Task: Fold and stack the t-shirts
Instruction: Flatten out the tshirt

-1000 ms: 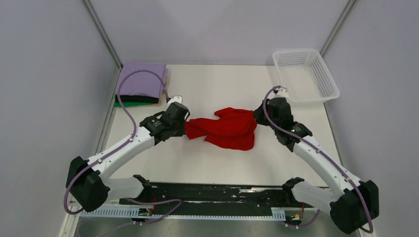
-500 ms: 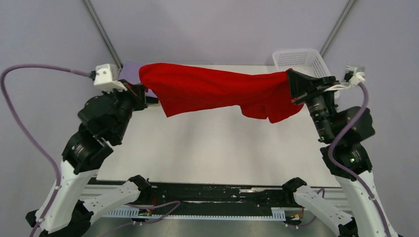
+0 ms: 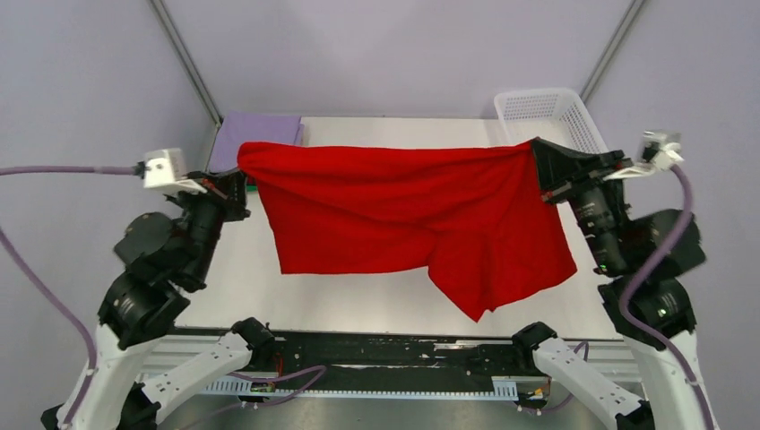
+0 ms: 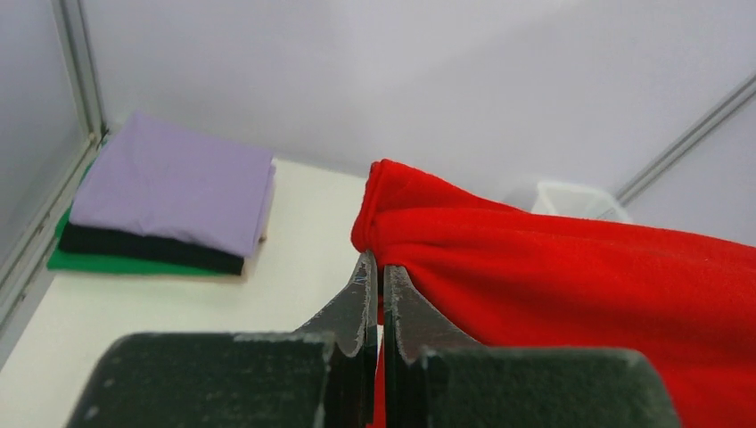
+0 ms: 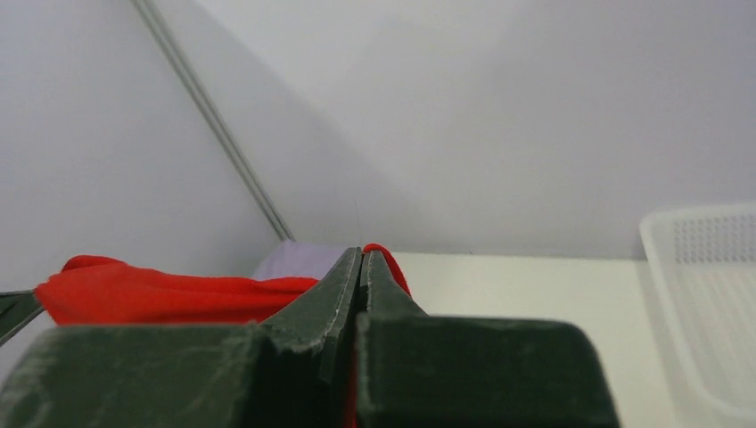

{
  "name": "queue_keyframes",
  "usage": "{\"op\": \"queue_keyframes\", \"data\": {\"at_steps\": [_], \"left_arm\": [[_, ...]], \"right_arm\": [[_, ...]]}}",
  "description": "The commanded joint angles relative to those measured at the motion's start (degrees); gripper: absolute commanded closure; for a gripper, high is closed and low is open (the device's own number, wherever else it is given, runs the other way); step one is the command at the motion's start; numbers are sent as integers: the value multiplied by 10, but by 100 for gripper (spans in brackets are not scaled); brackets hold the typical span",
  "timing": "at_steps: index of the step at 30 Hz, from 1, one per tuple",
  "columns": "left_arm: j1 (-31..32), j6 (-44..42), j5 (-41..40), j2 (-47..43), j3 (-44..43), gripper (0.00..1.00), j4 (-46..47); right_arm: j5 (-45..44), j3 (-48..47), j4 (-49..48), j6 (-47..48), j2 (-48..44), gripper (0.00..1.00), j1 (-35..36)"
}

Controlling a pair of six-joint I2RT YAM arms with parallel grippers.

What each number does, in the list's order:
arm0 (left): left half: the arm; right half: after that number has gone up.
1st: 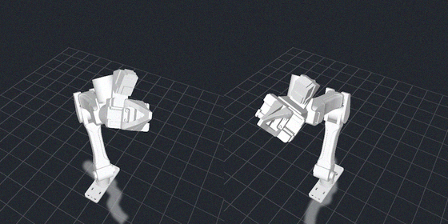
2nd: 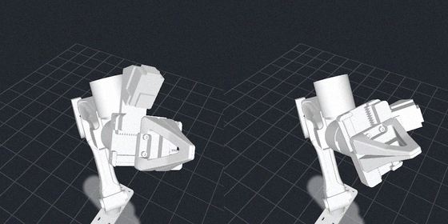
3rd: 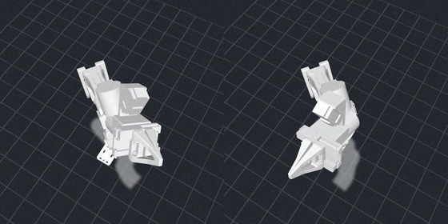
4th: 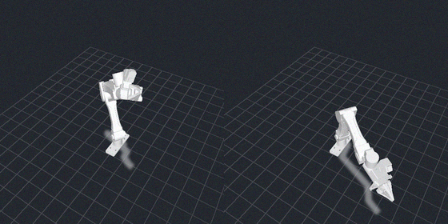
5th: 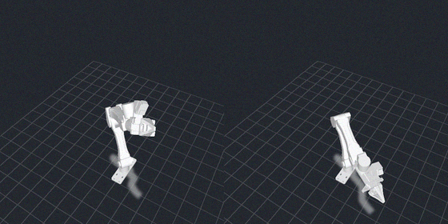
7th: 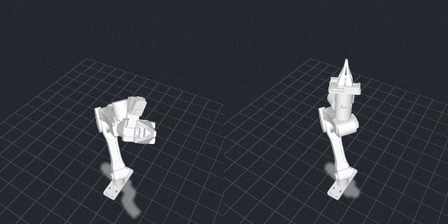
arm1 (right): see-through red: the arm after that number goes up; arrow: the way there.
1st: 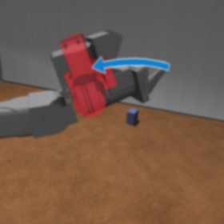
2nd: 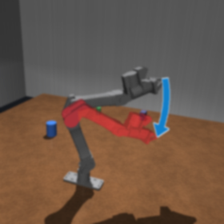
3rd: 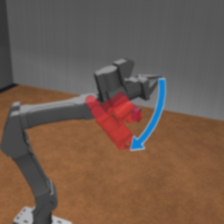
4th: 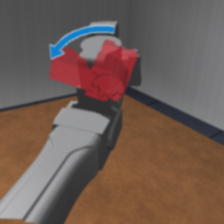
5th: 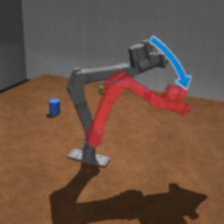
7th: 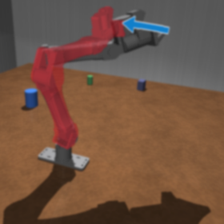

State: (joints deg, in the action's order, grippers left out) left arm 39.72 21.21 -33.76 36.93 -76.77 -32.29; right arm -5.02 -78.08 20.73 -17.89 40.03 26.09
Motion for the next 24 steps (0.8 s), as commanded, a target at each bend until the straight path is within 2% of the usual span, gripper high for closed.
{"op": "queue_keyframes", "data": {"at_steps": [1,4,6,7,8,9,11,13,16,18,24], "left_arm": [[-2,62,-57,56,91,100,-8],[-3,107,-67,112,183,100,-12],[-11,138,-41,164,226,92,-20],[-24,157,-20,183,239,76,-24],[-32,174,-10,224,255,60,-25],[-57,183,7,243,257,26,-38],[-93,201,12,293,241,3,-72],[-105,216,-19,315,215,1,-104],[-109,214,-32,299,201,0,-96],[-114,206,-7,283,211,0,-72],[-179,204,139,263,272,0,2]], "right_arm": [[-144,81,41,-5,67,100,-2],[-193,157,40,-39,148,100,-18],[-165,192,38,-66,220,97,-51],[-141,198,32,-71,258,90,-69],[-132,194,31,-75,301,73,-81],[-140,182,35,-77,337,50,-86],[-172,145,61,-88,382,21,-86],[-185,115,78,-105,386,1,-86],[-187,127,77,-126,346,0,-86],[-193,155,77,-141,306,0,-86],[-192,291,81,-218,128,0,-90]]}}
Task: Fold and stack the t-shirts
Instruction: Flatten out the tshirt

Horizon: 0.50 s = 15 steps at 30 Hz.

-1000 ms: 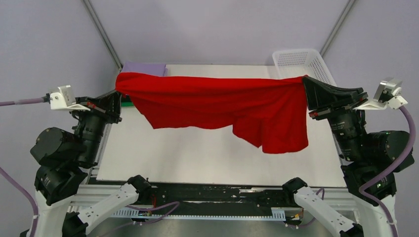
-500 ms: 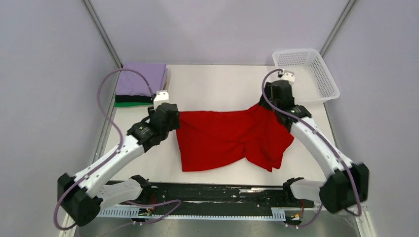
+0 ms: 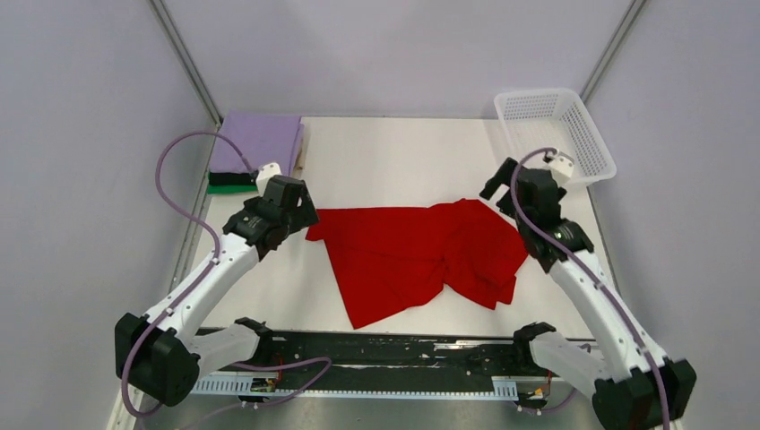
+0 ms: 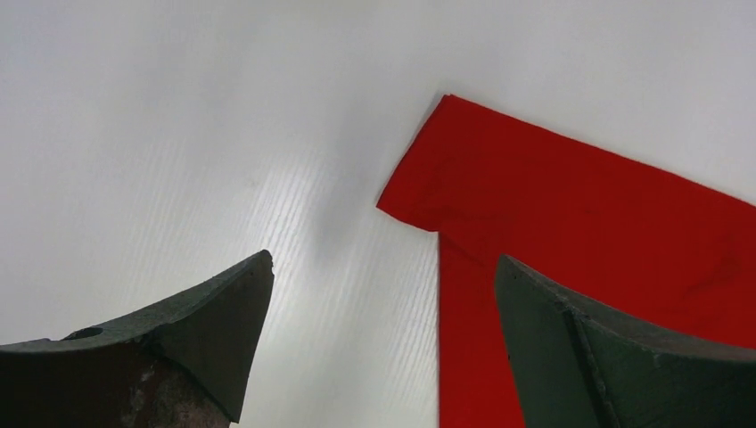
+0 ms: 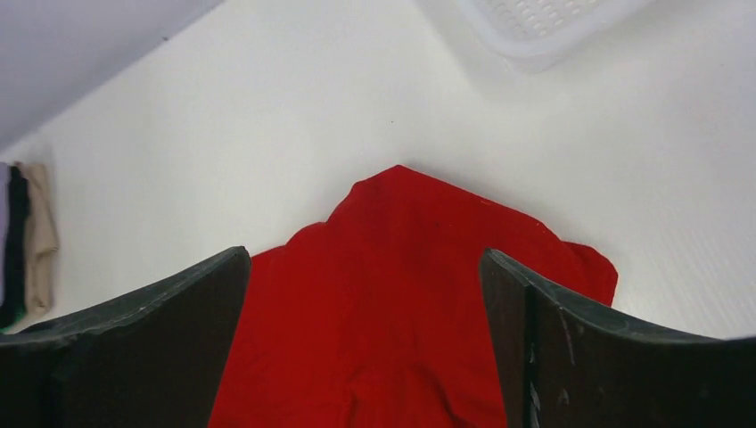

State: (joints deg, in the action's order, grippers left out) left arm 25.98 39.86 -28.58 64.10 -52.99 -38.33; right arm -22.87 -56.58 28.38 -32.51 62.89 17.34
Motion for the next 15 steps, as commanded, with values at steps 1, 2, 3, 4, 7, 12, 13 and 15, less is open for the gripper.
{"op": "queue_keyframes", "data": {"at_steps": [1,2,3,4,7,12,13,15], "left_arm": [[-50,18,120,-6,42,0,73],[-69,20,136,-4,57,0,91],[-77,21,166,2,64,0,101],[-95,20,197,7,74,0,120],[-122,15,239,37,83,0,141],[-129,13,250,90,79,0,147],[-129,8,253,108,74,1,150],[-129,1,257,142,61,6,144]], "right_arm": [[-8,100,4,-82,-143,0,-3],[-1,123,4,-89,-177,0,-3],[4,144,4,-94,-207,0,-3],[8,164,4,-96,-236,0,-3],[11,200,12,-94,-304,0,-3],[11,220,29,-93,-345,0,-3],[11,220,32,-93,-343,0,-3],[12,219,37,-91,-333,0,-3]]}}
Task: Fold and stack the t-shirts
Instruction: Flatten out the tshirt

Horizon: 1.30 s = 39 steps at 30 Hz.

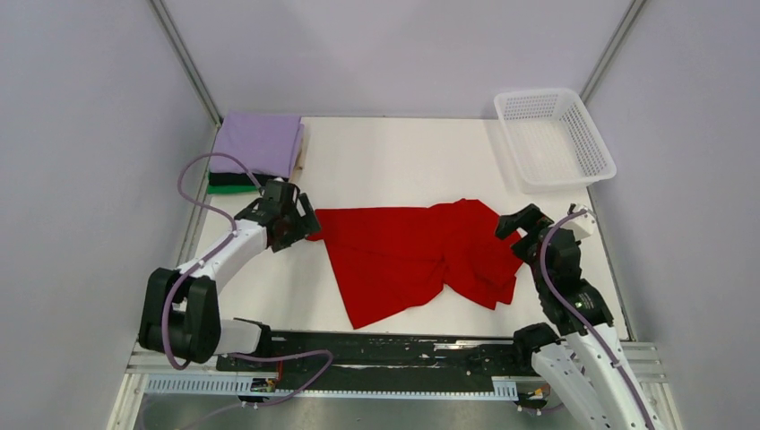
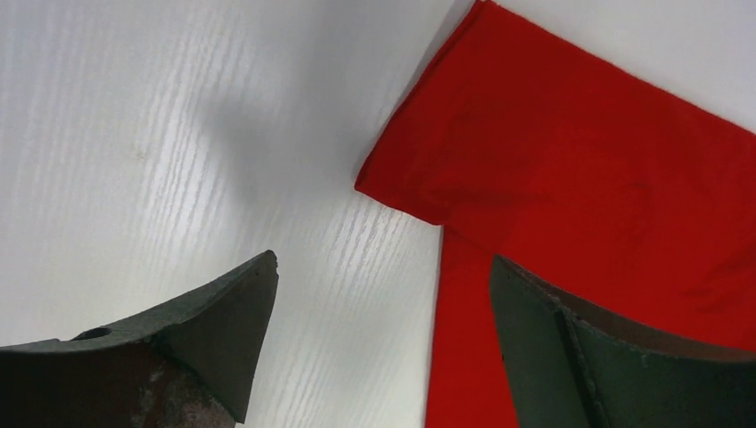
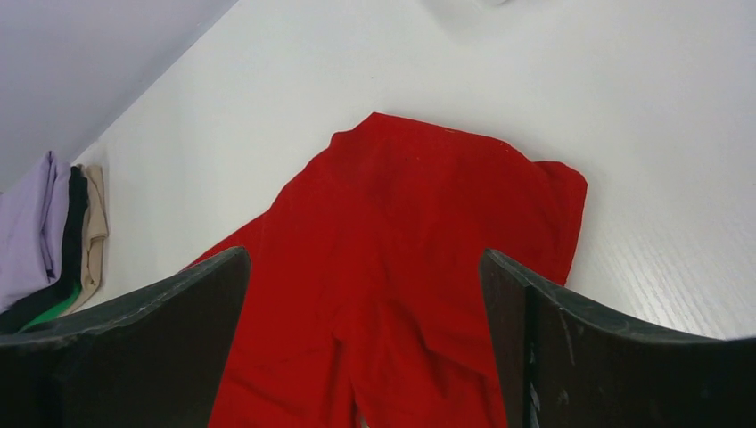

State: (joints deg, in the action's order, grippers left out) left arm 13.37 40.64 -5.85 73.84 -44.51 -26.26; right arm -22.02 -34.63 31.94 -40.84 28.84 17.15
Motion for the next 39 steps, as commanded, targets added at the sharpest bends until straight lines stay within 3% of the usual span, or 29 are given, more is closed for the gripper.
{"op": "queue_keyframes", "data": {"at_steps": [1,4,8,16,29,35,39], "left_arm": [[-3,-9,32,67,-30,10,21],[-3,-16,32,101,-52,22,7],[-3,-22,19,128,-61,31,11],[-7,-31,2,193,-96,37,7],[-9,-45,46,253,-125,56,15],[-7,-62,74,257,-118,55,13],[3,-74,33,274,-133,54,-32]], "right_arm": [[3,-1,4,-5,13,0,-1],[0,-4,10,2,35,0,-1],[-5,-7,17,9,50,0,-1],[-15,0,18,8,45,0,-1],[-47,8,18,-2,39,0,-1],[-52,11,18,-4,32,0,-1],[-60,15,18,-8,22,0,0]]}}
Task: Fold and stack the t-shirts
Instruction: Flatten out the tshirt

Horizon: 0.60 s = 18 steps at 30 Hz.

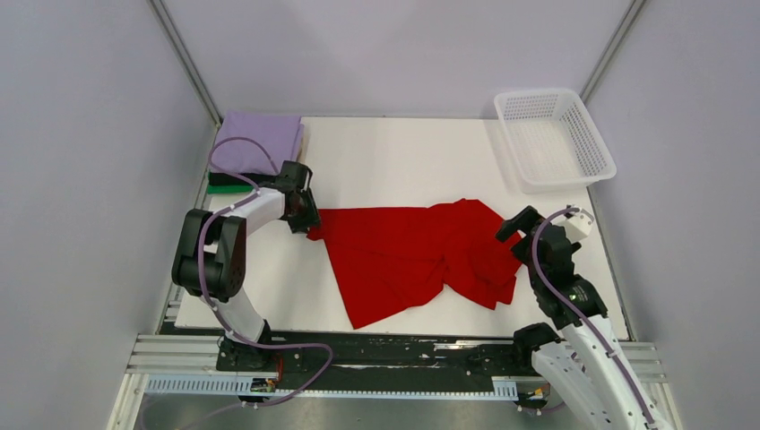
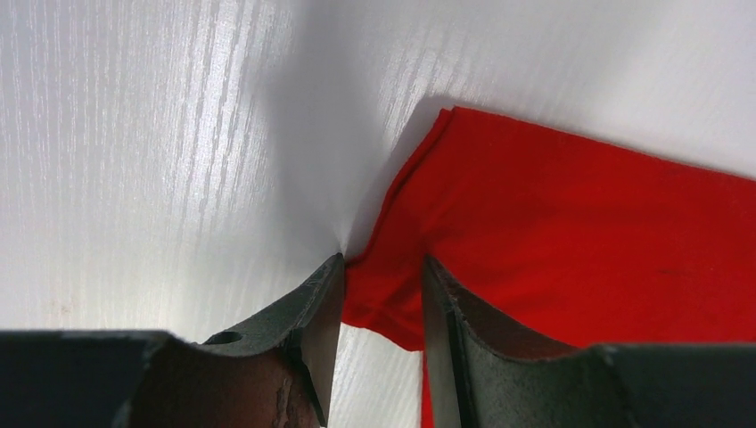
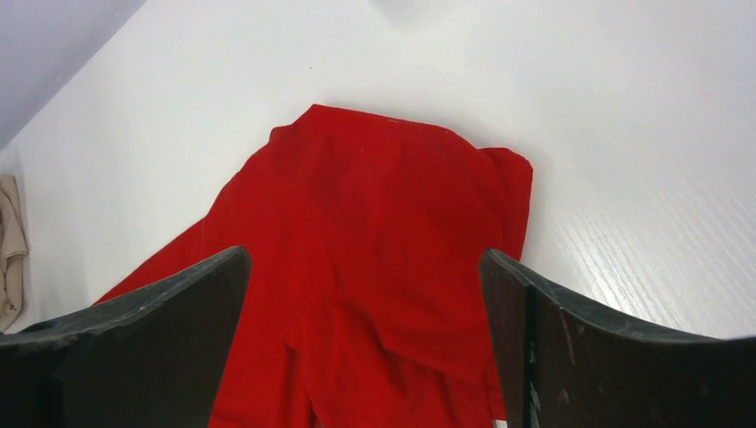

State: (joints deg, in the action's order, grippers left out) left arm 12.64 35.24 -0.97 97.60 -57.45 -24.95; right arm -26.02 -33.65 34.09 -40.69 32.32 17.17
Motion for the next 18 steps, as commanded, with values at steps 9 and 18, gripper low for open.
{"op": "queue_keyframes", "data": {"at_steps": [9,18], "left_arm": [[40,-34,-59,61,-30,59,-97],[52,-52,-70,92,-63,63,-126]], "right_arm": [[-30,9,-3,-13,-17,0,-2],[-33,13,-3,-16,-28,0,-1]]}}
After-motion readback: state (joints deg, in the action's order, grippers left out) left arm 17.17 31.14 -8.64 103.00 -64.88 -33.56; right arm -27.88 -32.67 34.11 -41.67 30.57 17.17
